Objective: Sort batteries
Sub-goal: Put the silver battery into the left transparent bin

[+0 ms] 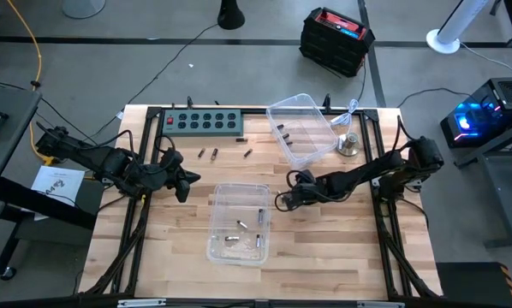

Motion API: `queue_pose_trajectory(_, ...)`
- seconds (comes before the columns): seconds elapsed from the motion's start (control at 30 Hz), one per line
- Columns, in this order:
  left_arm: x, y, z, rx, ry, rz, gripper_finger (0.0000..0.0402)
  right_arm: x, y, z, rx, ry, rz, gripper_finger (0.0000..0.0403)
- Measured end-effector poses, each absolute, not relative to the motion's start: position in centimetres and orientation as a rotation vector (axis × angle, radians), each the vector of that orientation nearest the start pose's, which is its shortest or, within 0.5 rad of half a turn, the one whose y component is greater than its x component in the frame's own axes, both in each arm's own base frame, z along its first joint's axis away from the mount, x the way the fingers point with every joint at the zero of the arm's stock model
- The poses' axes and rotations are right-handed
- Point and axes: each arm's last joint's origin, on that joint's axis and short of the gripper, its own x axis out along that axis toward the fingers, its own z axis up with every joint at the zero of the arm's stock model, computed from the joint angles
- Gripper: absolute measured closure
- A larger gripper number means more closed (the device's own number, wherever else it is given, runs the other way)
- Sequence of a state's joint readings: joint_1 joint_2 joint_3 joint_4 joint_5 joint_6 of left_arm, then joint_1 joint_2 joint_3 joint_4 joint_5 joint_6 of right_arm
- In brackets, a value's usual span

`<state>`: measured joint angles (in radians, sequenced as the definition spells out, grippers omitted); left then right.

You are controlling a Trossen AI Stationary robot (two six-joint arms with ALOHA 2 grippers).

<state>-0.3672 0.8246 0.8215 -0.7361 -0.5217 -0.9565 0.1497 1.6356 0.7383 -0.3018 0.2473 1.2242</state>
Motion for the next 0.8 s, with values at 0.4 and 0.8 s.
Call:
queue_pose_trajectory(0.4,14.9,-4.2,29.4,-0.596,0.524,0.453,0.0402,27.3,3.0,12.3,0.634,0.961,-0.658,0.0315)
queue_pose_trajectory(0.8,14.9,-4.2,29.4,-0.596,0.522,0.455,0.0402,27.3,2.2,12.3,0.625,0.986,-0.650,0.0385)
